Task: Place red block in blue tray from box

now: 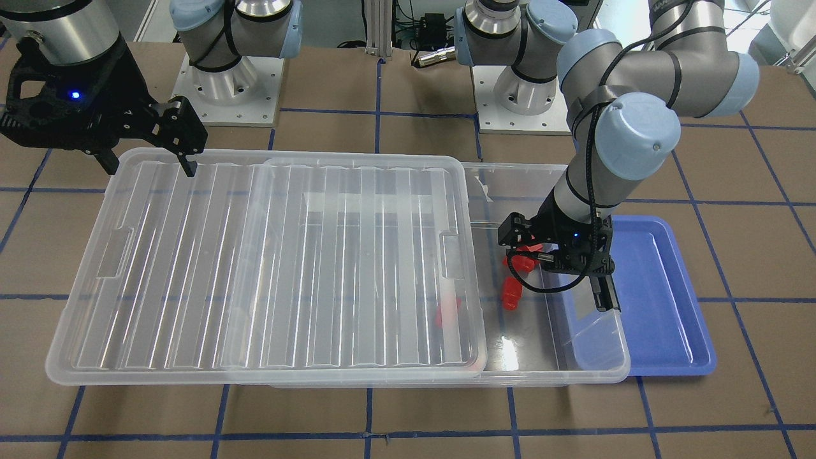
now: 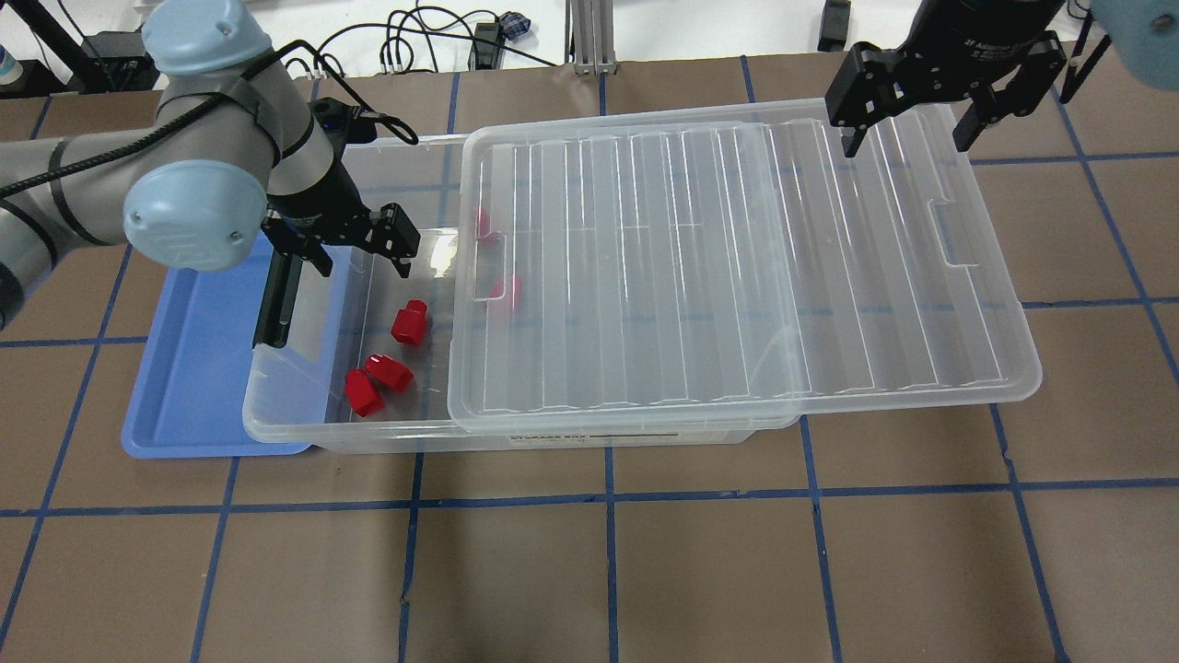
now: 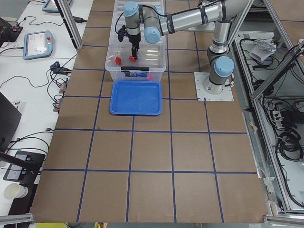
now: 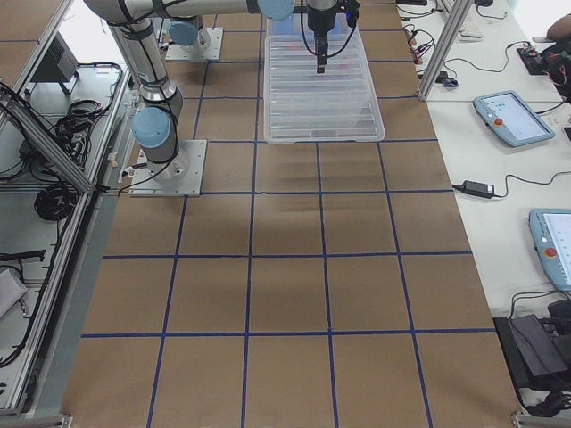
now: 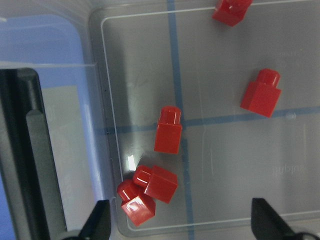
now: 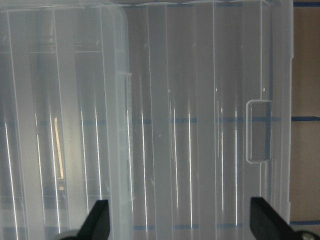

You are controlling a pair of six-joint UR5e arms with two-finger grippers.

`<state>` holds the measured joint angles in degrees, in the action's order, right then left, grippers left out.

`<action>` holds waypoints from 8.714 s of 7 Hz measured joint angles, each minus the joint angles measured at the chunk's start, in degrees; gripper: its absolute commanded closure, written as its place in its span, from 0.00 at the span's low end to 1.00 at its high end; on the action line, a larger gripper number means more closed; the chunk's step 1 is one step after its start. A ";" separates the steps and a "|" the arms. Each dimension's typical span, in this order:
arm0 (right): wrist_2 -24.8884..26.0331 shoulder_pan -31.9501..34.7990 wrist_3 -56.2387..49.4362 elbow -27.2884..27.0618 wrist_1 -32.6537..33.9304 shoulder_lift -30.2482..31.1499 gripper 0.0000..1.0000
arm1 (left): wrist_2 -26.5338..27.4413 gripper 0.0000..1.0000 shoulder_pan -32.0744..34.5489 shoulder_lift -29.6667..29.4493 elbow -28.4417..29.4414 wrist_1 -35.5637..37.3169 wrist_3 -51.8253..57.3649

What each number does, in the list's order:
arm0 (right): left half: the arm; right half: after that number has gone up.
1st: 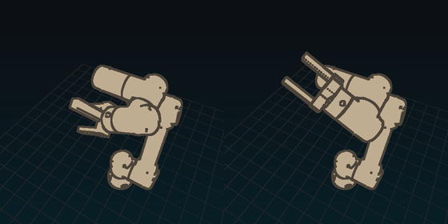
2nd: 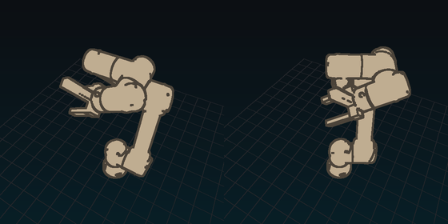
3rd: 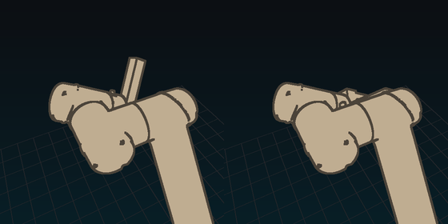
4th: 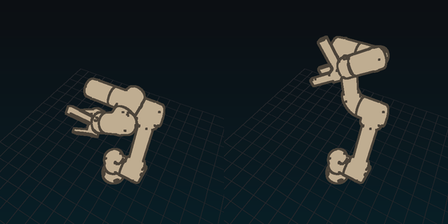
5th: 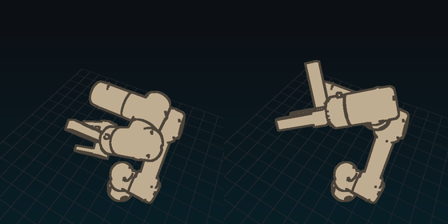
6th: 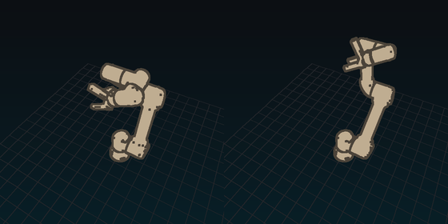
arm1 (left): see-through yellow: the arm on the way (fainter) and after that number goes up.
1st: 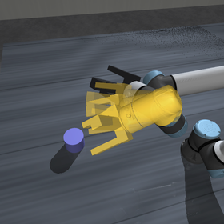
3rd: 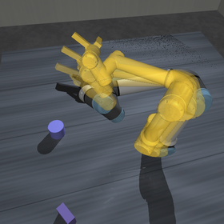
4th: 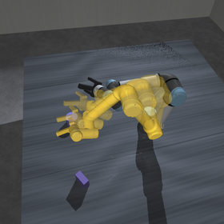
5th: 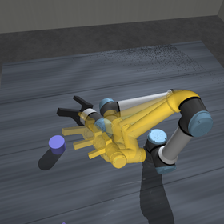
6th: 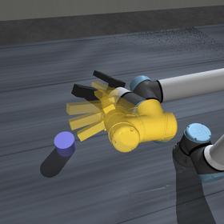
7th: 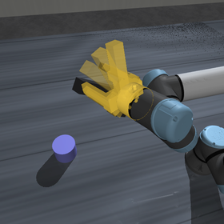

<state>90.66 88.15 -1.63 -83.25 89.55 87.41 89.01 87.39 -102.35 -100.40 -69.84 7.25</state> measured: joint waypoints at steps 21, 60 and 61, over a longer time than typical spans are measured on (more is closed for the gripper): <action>-0.73 -0.76 -0.76 -0.33 0.25 -0.33 0.00 | 5.66 1.00 -5.58 -0.69 17.73 -19.67 4.61; -0.08 6.98 13.42 -0.47 3.88 -0.97 0.00 | 1.08 0.00 1.79 12.18 15.83 -23.92 -9.65; -0.10 6.97 13.43 -0.77 3.85 -0.92 0.00 | 1.09 0.00 1.79 11.93 15.59 -23.93 -9.46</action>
<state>90.57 95.11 11.81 -84.02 93.40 86.49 90.10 89.17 -90.43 -84.81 -93.77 -2.21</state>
